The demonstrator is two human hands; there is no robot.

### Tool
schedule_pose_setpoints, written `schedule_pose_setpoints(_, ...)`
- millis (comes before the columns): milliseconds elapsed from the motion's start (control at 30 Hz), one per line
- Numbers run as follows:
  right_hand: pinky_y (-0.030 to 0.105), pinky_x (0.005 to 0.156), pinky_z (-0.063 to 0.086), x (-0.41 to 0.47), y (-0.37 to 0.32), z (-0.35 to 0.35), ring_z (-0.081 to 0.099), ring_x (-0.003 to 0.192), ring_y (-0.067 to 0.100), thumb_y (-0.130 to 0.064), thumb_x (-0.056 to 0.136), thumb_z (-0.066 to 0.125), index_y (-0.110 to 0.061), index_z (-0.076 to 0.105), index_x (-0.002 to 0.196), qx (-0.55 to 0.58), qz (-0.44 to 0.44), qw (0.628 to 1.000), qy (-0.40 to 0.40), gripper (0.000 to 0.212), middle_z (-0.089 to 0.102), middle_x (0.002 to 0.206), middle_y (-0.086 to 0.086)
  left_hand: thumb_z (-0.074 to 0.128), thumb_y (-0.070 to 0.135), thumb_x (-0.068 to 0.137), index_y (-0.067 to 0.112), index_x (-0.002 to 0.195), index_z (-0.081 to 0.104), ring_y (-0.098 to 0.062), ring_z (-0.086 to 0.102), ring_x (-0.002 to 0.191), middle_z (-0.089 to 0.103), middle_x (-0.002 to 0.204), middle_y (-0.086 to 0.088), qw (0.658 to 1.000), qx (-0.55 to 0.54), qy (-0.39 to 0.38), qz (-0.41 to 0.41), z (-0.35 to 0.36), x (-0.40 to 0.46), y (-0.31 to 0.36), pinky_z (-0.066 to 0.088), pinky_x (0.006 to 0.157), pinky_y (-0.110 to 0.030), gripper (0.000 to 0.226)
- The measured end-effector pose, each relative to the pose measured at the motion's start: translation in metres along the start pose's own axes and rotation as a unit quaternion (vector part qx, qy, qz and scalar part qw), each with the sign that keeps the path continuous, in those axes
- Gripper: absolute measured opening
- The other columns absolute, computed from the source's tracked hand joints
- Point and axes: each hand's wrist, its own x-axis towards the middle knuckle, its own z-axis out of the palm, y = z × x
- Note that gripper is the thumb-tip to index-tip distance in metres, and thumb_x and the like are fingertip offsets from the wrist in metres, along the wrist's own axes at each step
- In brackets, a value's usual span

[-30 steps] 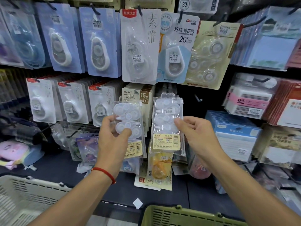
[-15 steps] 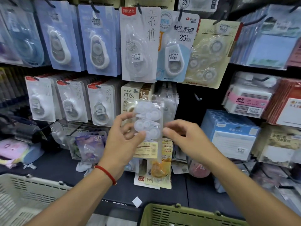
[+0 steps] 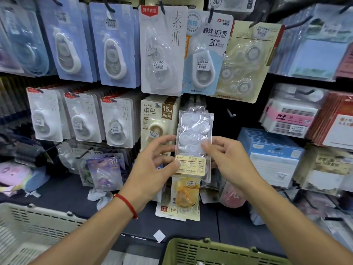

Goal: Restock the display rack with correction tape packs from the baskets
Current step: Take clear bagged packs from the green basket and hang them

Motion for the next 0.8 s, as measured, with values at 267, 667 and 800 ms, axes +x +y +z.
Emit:
schedule_pose_setpoints(267, 0.057, 0.085, 0.058, 0.0, -0.002, 0.0, 0.074, 0.089, 0.037, -0.049, 0.103, 0.061, -0.02, 0.077, 0.095, -0.019, -0.017, 1.0, 0.003, 0.034, 0.078, 0.088, 0.01, 0.074, -0.008, 0.09, 0.031, 0.129, 0.068, -0.019, 0.076, 0.097, 0.073, 0.123, -0.001, 0.999, -0.02, 0.016, 0.02, 0.001, -0.001, -0.003, 0.062, 0.084, -0.03, 0.055)
schedule_pose_setpoints(667, 0.05, 0.128, 0.023, 0.004, 0.043, 0.033, 0.008, 0.163, 0.028, -0.027, 0.101, 0.058, -0.021, 0.035, 0.162, -0.546, -0.231, 0.805, -0.003, 0.065, 0.009, 0.176, 0.006, 0.073, -0.003, 0.081, 0.017, 0.15, 0.054, -0.026, 0.032, 0.149, 0.036, 0.163, -0.006, 0.878, 0.447, 0.062, 0.158, -0.01, 0.021, -0.021, 0.03, 0.12, -0.033, 0.075)
schedule_pose_setpoints(800, 0.053, 0.129, 0.015, 0.036, 0.051, 0.042, -0.013, 0.162, 0.023, -0.03, 0.102, 0.051, -0.022, 0.022, 0.166, -0.618, -0.185, 0.764, -0.011, 0.071, -0.014, 0.175, 0.001, 0.071, -0.002, 0.079, 0.021, 0.159, 0.042, -0.031, 0.022, 0.153, 0.016, 0.171, -0.009, 0.856, 0.493, 0.035, 0.148, -0.008, 0.022, -0.026, 0.034, 0.119, -0.04, 0.088)
